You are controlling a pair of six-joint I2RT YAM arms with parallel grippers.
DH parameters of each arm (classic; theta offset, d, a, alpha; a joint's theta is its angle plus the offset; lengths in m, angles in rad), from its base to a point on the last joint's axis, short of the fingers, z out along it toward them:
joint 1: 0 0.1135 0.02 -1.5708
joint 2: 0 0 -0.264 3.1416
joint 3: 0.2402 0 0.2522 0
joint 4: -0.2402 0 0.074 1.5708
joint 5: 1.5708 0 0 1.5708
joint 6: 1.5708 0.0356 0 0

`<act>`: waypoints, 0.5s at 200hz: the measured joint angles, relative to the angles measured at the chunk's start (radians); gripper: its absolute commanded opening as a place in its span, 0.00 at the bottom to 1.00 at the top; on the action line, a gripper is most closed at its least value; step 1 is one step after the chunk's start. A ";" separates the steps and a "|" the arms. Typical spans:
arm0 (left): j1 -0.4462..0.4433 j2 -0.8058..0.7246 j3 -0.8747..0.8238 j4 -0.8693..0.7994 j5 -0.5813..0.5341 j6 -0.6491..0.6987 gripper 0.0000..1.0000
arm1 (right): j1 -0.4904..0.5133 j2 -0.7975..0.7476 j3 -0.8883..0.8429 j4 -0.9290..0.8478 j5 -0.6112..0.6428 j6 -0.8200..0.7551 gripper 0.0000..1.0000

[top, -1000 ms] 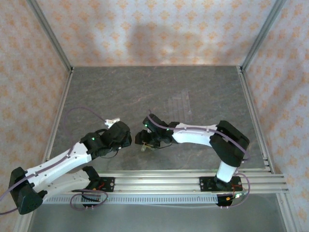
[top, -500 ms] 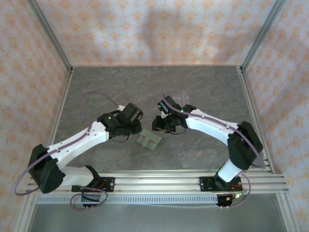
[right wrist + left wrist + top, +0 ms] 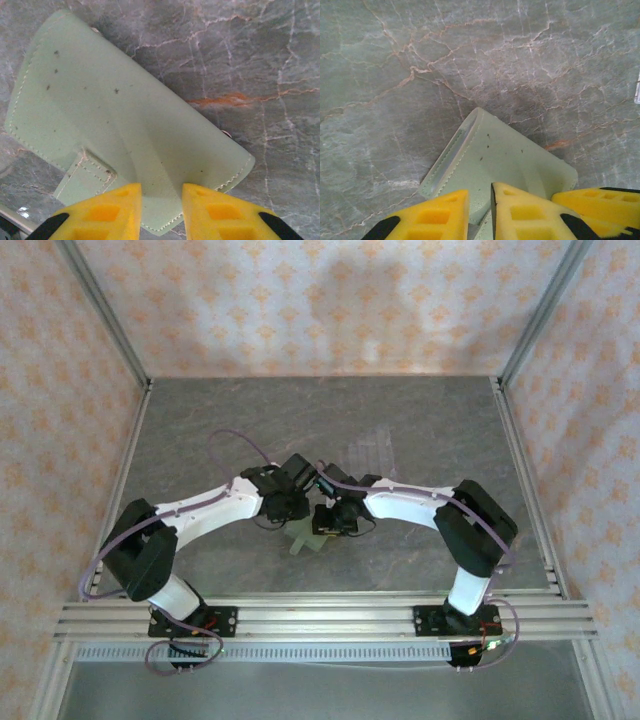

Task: Put the credit cards into the card holder
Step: Turn over the card holder at the bottom-center of the table.

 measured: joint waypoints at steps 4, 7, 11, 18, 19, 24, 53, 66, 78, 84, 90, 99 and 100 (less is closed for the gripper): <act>0.000 0.006 -0.004 0.006 0.002 0.000 0.16 | 0.000 0.000 0.000 0.000 0.000 0.000 0.34; 0.000 0.011 -0.008 0.012 0.003 0.000 0.16 | 0.000 0.000 0.000 0.001 0.000 0.001 0.35; 0.000 0.016 -0.014 0.019 0.008 0.000 0.16 | 0.000 -0.001 0.000 0.003 -0.002 0.002 0.36; 0.005 0.019 -0.031 0.035 0.008 -0.001 0.16 | 0.000 -0.001 -0.001 0.002 -0.001 0.002 0.38; 0.005 0.019 -0.033 0.037 0.008 0.000 0.16 | 0.000 -0.002 -0.001 0.002 -0.002 0.003 0.38; 0.008 0.020 -0.047 0.050 0.007 -0.001 0.16 | -0.002 -0.003 -0.001 0.003 -0.004 0.000 0.39; 0.013 0.024 -0.137 0.106 0.014 -0.009 0.16 | -0.020 -0.007 0.004 0.001 -0.023 -0.005 0.42; 0.003 0.027 -0.158 0.129 0.011 -0.011 0.16 | -0.036 -0.007 0.021 -0.009 -0.038 -0.014 0.42; 0.000 0.027 -0.163 0.144 0.010 -0.011 0.16 | -0.050 -0.007 0.032 -0.017 -0.044 -0.024 0.44; 0.000 0.027 -0.169 0.152 0.010 -0.013 0.16 | -0.057 -0.007 0.035 -0.020 -0.048 -0.030 0.46; -0.001 0.025 -0.175 0.162 0.010 -0.016 0.16 | -0.066 -0.008 0.037 -0.023 -0.050 -0.037 0.48; -0.001 0.018 -0.187 0.175 0.009 -0.020 0.16 | -0.080 -0.008 0.041 -0.032 -0.050 -0.046 0.53; -0.001 0.017 -0.188 0.176 0.009 -0.021 0.16 | -0.082 -0.008 0.041 -0.032 -0.050 -0.046 0.53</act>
